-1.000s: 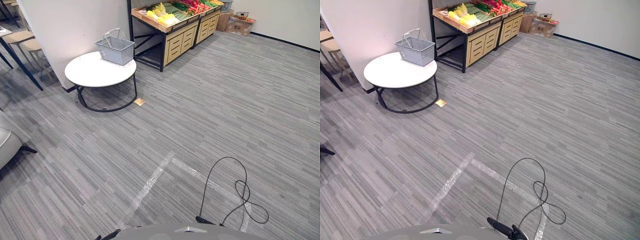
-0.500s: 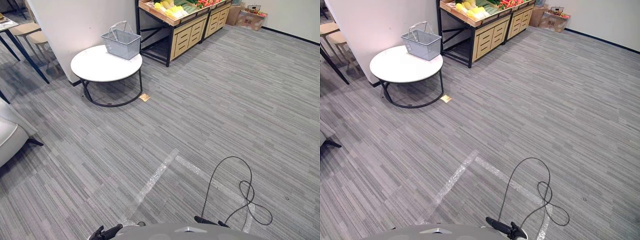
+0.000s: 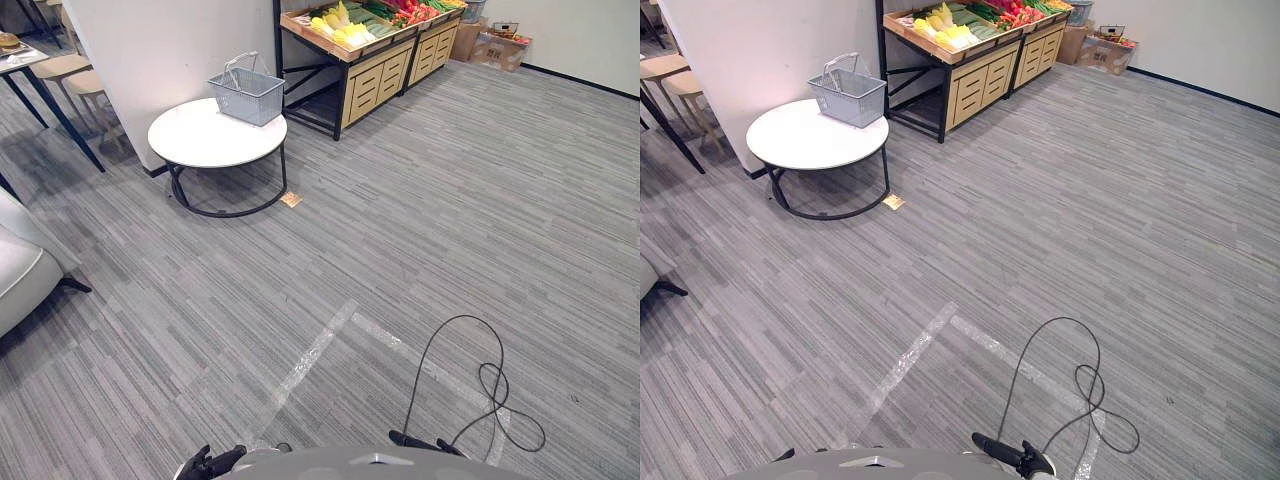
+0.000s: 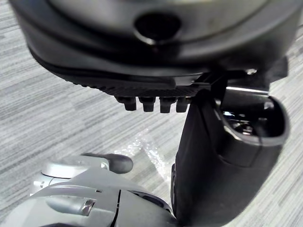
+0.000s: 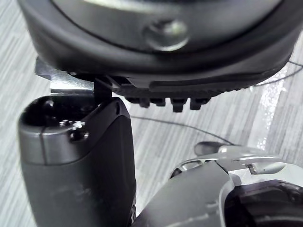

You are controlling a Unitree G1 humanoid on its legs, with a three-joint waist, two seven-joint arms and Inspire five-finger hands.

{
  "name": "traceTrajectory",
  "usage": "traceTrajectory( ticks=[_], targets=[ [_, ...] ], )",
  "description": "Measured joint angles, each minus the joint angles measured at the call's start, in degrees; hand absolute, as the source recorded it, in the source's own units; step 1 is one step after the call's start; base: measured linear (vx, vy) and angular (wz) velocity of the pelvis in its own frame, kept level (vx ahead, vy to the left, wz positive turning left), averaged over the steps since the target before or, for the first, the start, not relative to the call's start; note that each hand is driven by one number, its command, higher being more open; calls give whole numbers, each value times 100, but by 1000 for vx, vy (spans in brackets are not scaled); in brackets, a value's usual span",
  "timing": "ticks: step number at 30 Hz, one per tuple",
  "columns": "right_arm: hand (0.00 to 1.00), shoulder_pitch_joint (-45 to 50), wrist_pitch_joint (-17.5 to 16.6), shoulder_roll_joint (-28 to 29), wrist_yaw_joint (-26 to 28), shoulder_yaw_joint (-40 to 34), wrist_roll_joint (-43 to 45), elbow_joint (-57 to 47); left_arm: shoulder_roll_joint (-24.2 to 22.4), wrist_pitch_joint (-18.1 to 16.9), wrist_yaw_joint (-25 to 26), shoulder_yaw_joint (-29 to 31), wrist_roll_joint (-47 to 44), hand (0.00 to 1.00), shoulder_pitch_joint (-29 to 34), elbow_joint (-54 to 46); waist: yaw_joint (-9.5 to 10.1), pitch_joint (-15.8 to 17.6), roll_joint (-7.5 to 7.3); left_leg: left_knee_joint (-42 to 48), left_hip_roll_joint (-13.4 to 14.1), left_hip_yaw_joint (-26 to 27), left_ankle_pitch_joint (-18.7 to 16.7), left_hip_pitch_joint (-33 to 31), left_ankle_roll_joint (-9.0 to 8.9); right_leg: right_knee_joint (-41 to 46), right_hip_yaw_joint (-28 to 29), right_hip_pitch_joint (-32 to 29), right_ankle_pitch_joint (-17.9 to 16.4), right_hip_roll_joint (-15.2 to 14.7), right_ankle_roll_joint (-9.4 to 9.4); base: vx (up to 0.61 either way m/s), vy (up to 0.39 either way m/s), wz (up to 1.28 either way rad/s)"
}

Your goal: Pick vegetable in the basket

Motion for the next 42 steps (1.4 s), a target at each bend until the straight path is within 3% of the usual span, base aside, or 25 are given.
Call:
traceTrajectory(
  ticks=[13,18,22,25,27,28,29,30,31,32,34,38,40,42],
  targets=[
    [100,-75,-47,21,49,-196,-98,103,0,13,-22,35,30,100,-12,13,13,63,-29,6,-17,109,-3,225,9,-36,26,247,26,-4,-23,19,9,-1],
    [100,-99,-48,23,70,-195,-96,93,-75,55,-135,476,115,100,6,50,66,196,-43,4,47,300,-27,520,-18,131,209,372,12,25,-32,-90,5,-19],
    [100,-4,-29,65,108,-176,-84,58,-113,171,-173,927,359,100,75,31,163,256,-124,4,10,445,-115,707,88,368,284,358,-160,-68,5,-121,64,-11],
    [100,54,-36,99,106,-73,-73,-35,-122,156,-164,1193,473,100,203,-24,198,233,-210,10,-56,638,-146,721,170,694,240,194,-330,-250,181,-58,107,-7],
    [100,57,-50,115,106,-39,-29,-67,-128,150,-153,1255,472,100,221,-84,196,253,-268,10,-121,736,-207,740,263,1068,230,44,-527,-414,425,-7,166,-6],
    [100,76,-61,120,106,50,28,-154,-120,160,-144,1223,475,100,224,-130,189,287,-317,10,-194,777,-290,828,383,1477,187,-24,-764,-624,810,73,185,2],
    [100,115,-61,127,108,120,46,-213,-63,166,-134,1219,473,100,205,-127,178,331,-358,111,-226,774,-349,868,472,1974,140,-72,-719,-774,862,79,163,5],
    [100,116,-62,125,108,153,99,-245,-23,171,-120,1214,472,100,182,-125,173,372,-389,220,-211,756,-408,876,508,2335,146,-130,-548,-806,691,84,136,17],
    [100,34,-75,147,115,158,248,-261,68,183,-109,1203,473,100,89,-115,191,482,-377,700,-30,719,-690,755,504,3288,301,-540,-292,-845,198,67,99,23],
    [100,-36,-93,140,128,199,316,-280,135,182,-101,1104,474,100,27,-124,183,549,-353,847,136,683,-786,758,491,3933,367,-880,-415,-803,91,73,99,25],
    [100,-58,-102,113,195,311,367,-308,195,170,-95,1031,471,100,11,-124,181,547,-337,882,285,632,-831,737,438,4187,403,-1120,-599,-697,55,80,60,18],
    [100,-56,-130,97,256,253,505,-402,235,159,-86,1011,472,100,-81,-130,181,561,-312,767,415,459,-816,580,223,2956,441,-1637,-567,-480,137,206,33,11],
    [100,-57,-135,20,271,251,684,-481,124,178,-85,995,477,100,-154,-124,154,647,-177,580,367,411,-846,621,174,1512,515,-1750,-256,-358,368,262,1,10],
    [100,-55,-149,13,245,251,687,-557,58,172,-81,974,490,100,-149,-117,144,667,-166,424,220,334,-929,736,74,753,508,-1882,52,-381,285,328,-39,15]
  ],
)
